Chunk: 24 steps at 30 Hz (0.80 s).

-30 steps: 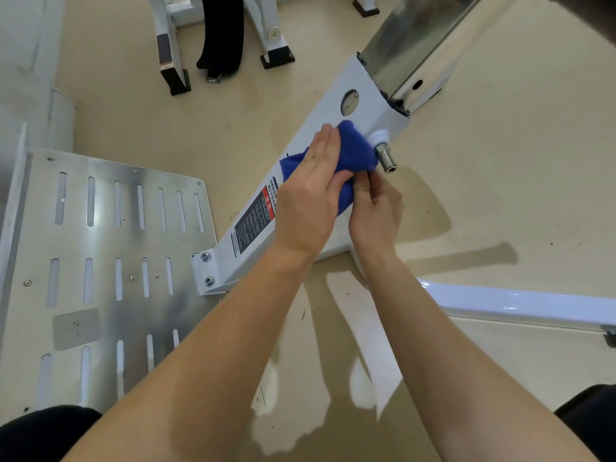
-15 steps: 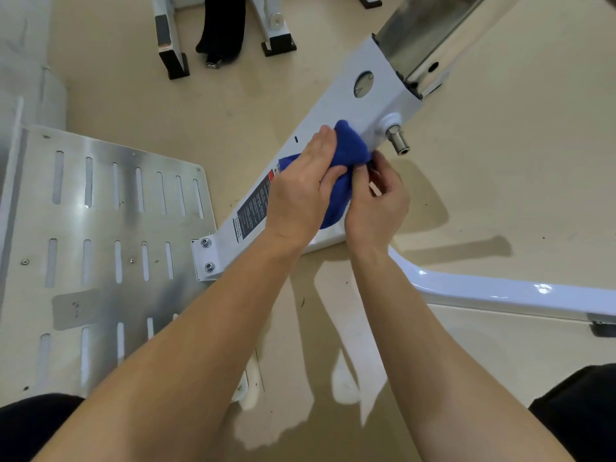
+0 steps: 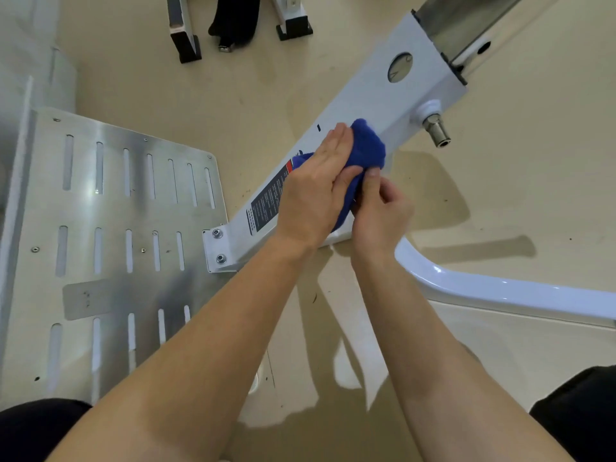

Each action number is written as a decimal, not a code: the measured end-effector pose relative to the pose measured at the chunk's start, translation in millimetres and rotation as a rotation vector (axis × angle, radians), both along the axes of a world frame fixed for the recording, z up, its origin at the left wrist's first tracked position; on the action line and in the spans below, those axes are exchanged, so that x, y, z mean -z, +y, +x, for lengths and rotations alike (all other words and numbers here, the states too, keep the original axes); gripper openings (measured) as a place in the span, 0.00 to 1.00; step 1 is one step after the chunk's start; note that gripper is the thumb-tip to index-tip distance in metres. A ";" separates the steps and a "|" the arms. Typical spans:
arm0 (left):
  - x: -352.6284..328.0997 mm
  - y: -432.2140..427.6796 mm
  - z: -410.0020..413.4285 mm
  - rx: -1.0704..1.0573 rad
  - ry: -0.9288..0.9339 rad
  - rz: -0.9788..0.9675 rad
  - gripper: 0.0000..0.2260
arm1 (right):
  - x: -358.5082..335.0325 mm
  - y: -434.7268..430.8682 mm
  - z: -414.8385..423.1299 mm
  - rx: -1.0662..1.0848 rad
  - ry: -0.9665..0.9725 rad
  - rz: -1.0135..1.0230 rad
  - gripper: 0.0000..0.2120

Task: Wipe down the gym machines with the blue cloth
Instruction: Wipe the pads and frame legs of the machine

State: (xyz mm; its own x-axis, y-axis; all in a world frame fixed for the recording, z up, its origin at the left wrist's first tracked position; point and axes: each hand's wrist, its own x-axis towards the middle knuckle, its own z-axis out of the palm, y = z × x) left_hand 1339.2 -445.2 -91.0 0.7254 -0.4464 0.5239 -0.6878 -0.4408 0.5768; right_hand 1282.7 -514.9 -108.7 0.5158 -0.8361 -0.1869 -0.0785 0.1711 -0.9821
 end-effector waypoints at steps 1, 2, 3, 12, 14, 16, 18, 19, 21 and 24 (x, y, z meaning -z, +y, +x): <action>4.3 3.3 0.7 0.008 -0.002 0.000 0.20 | 5.1 3.1 2.0 -0.021 0.025 -0.013 0.19; 11.0 8.1 0.8 0.007 -0.005 0.002 0.21 | 11.4 7.4 4.7 -0.038 0.048 -0.021 0.21; 19.5 13.2 0.4 -0.008 -0.014 0.008 0.21 | 17.5 12.0 6.5 -0.054 0.068 -0.009 0.22; 61.3 40.4 -5.2 -0.183 -0.044 0.156 0.21 | 42.6 31.0 -0.7 -0.264 0.006 0.112 0.13; 48.7 24.9 -5.7 -0.156 -0.080 0.083 0.20 | 30.5 19.9 1.1 -0.184 -0.061 0.105 0.12; 45.9 17.4 -3.0 -0.142 -0.107 0.048 0.19 | 29.3 12.0 5.7 -0.162 -0.063 0.054 0.13; 55.3 24.9 -4.1 -0.164 -0.098 0.078 0.20 | 38.1 14.8 8.6 -0.191 0.007 -0.010 0.14; 63.0 30.8 -4.9 -0.180 -0.086 0.092 0.21 | 46.0 18.0 9.7 -0.212 0.028 -0.032 0.14; 81.8 45.0 -7.4 -0.217 -0.023 0.094 0.21 | 64.6 29.1 9.3 -0.282 0.067 -0.046 0.15; 109.4 70.6 -12.7 -0.284 0.085 0.101 0.22 | 92.2 52.7 9.9 -0.391 0.110 -0.025 0.14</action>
State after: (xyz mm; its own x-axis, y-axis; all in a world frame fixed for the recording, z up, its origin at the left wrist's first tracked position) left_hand 1326.5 -374.5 -200.4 0.8679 -0.2661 0.4195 -0.4801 -0.6666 0.5703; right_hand 1292.6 -462.3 -200.9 0.7740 -0.5856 -0.2407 -0.2375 0.0839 -0.9678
